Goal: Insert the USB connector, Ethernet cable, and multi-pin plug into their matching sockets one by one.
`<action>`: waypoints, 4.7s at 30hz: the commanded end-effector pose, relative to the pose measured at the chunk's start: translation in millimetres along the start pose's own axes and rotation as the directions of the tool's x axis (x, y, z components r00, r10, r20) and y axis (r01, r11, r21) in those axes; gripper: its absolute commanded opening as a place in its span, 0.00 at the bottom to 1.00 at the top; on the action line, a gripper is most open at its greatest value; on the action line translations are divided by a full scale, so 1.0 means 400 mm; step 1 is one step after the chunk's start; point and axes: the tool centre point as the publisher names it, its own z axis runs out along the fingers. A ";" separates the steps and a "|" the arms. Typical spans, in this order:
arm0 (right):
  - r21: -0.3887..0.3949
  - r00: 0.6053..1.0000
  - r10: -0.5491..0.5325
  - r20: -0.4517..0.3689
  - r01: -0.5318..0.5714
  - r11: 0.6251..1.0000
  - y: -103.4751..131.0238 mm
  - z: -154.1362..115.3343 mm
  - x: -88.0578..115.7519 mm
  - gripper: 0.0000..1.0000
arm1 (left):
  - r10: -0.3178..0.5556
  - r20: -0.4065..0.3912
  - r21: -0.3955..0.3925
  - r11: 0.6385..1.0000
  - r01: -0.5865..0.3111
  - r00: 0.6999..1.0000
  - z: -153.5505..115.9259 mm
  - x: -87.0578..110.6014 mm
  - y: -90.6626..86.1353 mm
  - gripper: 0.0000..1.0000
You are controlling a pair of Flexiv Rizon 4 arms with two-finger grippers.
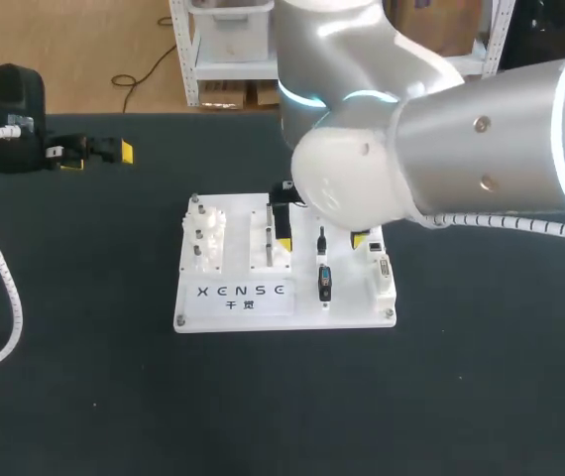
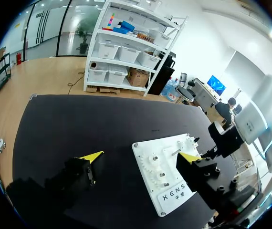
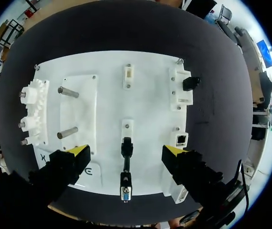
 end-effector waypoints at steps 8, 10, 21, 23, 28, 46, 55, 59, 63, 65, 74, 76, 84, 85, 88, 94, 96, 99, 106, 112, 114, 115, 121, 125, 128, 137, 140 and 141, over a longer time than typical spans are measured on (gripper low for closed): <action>-0.007 0.998 0.032 0.049 -0.031 0.999 -0.004 0.023 -0.002 1.00 | 0.000 0.000 0.000 1.000 0.000 1.000 0.000 0.000 0.000 1.00; -0.008 0.998 0.033 0.051 -0.033 0.999 -0.005 0.025 -0.009 1.00 | 0.000 0.000 0.000 1.000 0.000 1.000 0.000 0.000 0.000 1.00; -0.018 0.997 0.017 0.075 -0.016 1.000 0.002 0.014 -0.032 0.39 | 0.000 0.000 0.000 1.000 0.000 1.000 0.000 0.000 0.000 1.00; -0.019 0.997 0.014 0.075 -0.013 1.000 0.004 0.015 -0.032 0.36 | 0.000 0.000 0.000 1.000 0.000 1.000 0.000 0.000 0.000 1.00; -0.021 0.997 0.005 0.075 -0.004 1.000 0.009 0.016 -0.030 0.25 | 0.000 0.000 0.000 1.000 0.000 1.000 0.000 0.000 0.000 1.00; -0.042 0.992 -0.036 0.124 0.041 0.998 -0.006 -0.018 -0.014 0.00 | 0.000 0.000 0.000 1.000 0.000 1.000 0.000 0.000 0.000 1.00; -0.058 0.985 -0.038 0.167 0.048 0.997 -0.039 -0.071 -0.017 0.00 | 0.000 0.000 0.000 1.000 0.000 1.000 0.000 0.000 0.000 1.00; -0.044 0.985 -0.019 0.169 0.027 0.999 -0.086 -0.072 -0.021 0.00 | 0.000 0.000 0.000 1.000 0.000 1.000 0.000 0.000 0.000 1.00; -0.022 0.988 0.010 0.154 -0.006 1.000 -0.137 -0.060 -0.020 0.00 | 0.000 0.000 0.000 1.000 0.000 1.000 0.000 0.000 0.000 1.00; -0.016 0.989 0.020 0.148 -0.018 1.000 -0.156 -0.053 -0.017 0.00 | 0.000 0.000 0.000 1.000 0.000 1.000 0.000 0.000 0.000 1.00; -0.001 0.991 0.039 0.130 -0.039 0.999 -0.189 -0.027 -0.008 0.00 | 0.000 0.000 0.000 1.000 0.000 1.000 0.000 0.000 0.000 1.00; 0.002 0.991 0.042 0.129 -0.042 0.999 -0.192 -0.022 -0.011 0.00 | 0.000 0.000 0.000 1.000 0.000 1.000 0.000 0.000 0.000 1.00; 0.003 0.990 0.047 0.134 -0.048 0.999 -0.199 -0.012 -0.029 0.00 | 0.000 0.000 0.000 1.000 0.000 1.000 0.000 0.000 0.000 1.00; 0.003 0.990 0.046 0.134 -0.046 0.999 -0.199 -0.011 -0.030 0.00 | 0.000 0.000 0.000 1.000 0.000 1.000 0.000 0.000 0.000 1.00; 0.002 0.990 0.044 0.133 -0.045 0.999 -0.200 -0.009 -0.032 0.00 | 0.000 0.000 0.000 1.000 0.000 1.000 0.000 0.000 0.000 1.00; -0.002 0.990 0.044 0.132 -0.044 0.999 -0.197 -0.004 -0.039 0.00 | 0.000 0.000 0.000 1.000 0.000 1.000 0.000 0.000 0.000 1.00; -0.004 0.990 0.043 0.132 -0.043 0.999 -0.194 -0.003 -0.040 0.00 | 0.000 0.000 0.000 1.000 0.000 1.000 0.000 0.000 0.000 1.00; -0.007 0.990 0.041 0.134 -0.040 0.999 -0.190 -0.006 -0.041 0.00 | 0.000 0.000 0.000 1.000 0.000 1.000 0.000 0.000 0.000 1.00; -0.006 0.989 0.040 0.143 -0.039 0.999 -0.189 -0.009 -0.046 0.00 | 0.000 0.000 0.000 1.000 0.000 1.000 0.000 0.000 0.000 1.00; -0.003 0.989 0.038 0.141 -0.038 0.999 -0.185 -0.005 -0.047 0.00 | 0.000 0.000 0.000 1.000 0.000 1.000 0.000 0.000 0.000 1.00; -0.002 0.990 0.034 0.140 -0.034 0.999 -0.184 -0.003 -0.046 0.00 | 0.000 0.000 0.000 1.000 0.000 1.000 0.000 0.000 0.000 1.00; -0.001 0.990 0.032 0.140 -0.032 0.999 -0.184 -0.002 -0.045 0.00 | 0.000 0.000 0.000 1.000 0.000 1.000 0.000 0.000 0.000 1.00; 0.017 0.992 0.039 0.119 -0.042 0.999 -0.192 0.022 -0.033 0.00 | 0.000 0.000 0.000 1.000 0.000 1.000 0.000 0.000 0.000 1.00; 0.039 0.994 0.060 0.097 -0.064 0.997 -0.207 0.050 -0.032 0.00 | 0.000 0.000 0.000 1.000 0.000 1.000 0.000 0.000 0.000 1.00; 0.051 0.994 0.068 0.082 -0.072 0.996 -0.213 0.068 -0.033 0.00 | 0.000 0.000 0.000 1.000 0.000 1.000 0.000 0.000 0.000 1.00; 0.063 0.995 0.070 0.064 -0.074 0.995 -0.206 0.075 -0.039 0.22 | 0.000 0.000 0.000 1.000 0.000 1.000 0.000 0.000 0.000 1.00; 0.056 0.994 0.052 0.096 -0.058 0.997 -0.196 0.040 -0.038 1.00 | 0.000 0.000 0.000 1.000 0.000 1.000 0.000 0.000 0.000 1.00; 0.050 0.993 0.048 0.109 -0.054 0.997 -0.193 0.027 -0.038 1.00 | 0.000 0.000 0.000 1.000 0.000 1.000 0.000 0.000 0.000 1.00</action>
